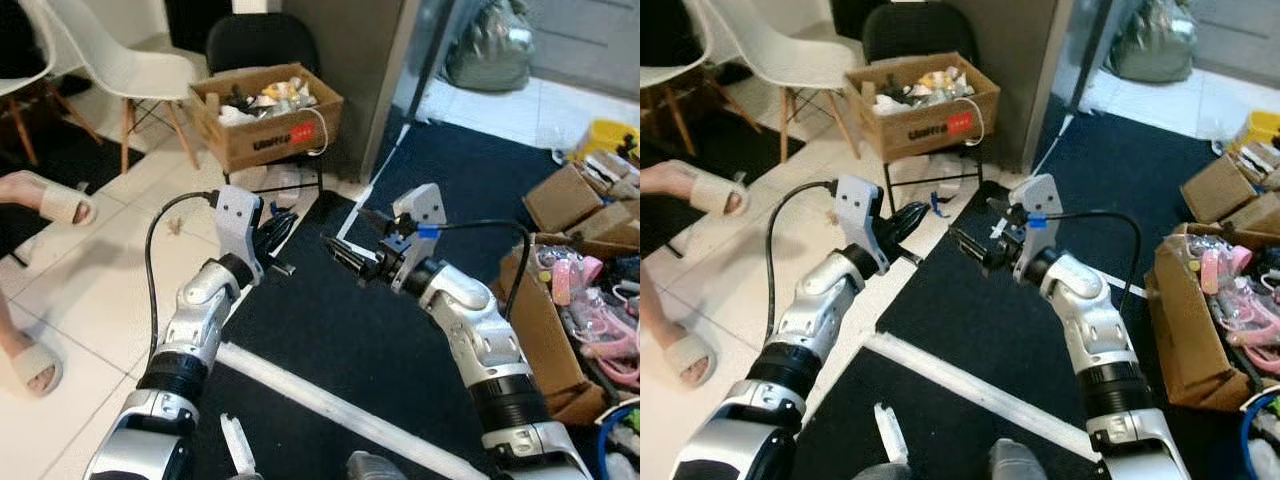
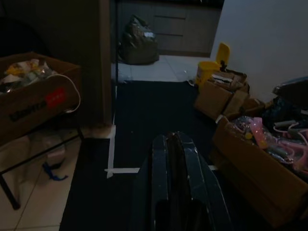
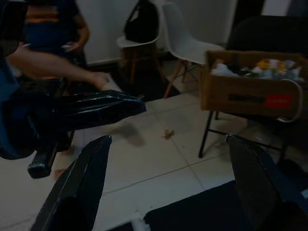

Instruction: Picking trash to rubbish bin

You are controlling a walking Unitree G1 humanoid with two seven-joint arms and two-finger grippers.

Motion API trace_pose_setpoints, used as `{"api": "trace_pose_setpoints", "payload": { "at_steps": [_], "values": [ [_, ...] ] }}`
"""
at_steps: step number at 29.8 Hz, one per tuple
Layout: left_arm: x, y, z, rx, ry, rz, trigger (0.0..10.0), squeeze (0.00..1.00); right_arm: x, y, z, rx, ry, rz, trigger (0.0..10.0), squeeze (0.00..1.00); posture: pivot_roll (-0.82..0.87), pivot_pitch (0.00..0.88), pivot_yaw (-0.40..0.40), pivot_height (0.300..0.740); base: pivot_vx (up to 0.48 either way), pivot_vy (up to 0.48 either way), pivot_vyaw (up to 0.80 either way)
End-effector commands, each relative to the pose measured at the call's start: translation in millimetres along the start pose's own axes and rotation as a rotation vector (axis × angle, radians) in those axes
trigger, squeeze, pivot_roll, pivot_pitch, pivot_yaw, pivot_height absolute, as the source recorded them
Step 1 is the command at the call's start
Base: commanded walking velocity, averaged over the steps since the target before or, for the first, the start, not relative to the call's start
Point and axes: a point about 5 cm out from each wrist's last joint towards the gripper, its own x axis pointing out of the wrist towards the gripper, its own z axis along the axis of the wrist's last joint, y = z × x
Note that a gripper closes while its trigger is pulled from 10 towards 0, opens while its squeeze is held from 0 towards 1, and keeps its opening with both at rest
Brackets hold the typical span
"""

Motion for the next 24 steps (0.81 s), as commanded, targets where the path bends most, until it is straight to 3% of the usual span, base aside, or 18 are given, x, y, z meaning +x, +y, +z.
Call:
{"api": "trace_pose_setpoints", "payload": {
  "at_steps": [1, 24],
  "values": [
    [1.5, -2.0, 0.3, 0.009, 0.006, -0.015, 10.0, 0.00, -3.7, -4.5, -0.8, 0.001, 0.004, -0.018, 10.0, 0.00, -0.09, 0.000, 0.030, 0.740, 0.480, 0.000, -0.80],
    [1.6, -2.9, -0.2, 0.010, 0.009, -0.020, 10.0, 0.00, -5.0, -4.6, 0.7, 0.005, -0.020, -0.024, 10.0, 0.00, -0.09, 0.000, 0.028, 0.740, 0.480, 0.000, -0.02]
  ]
}}
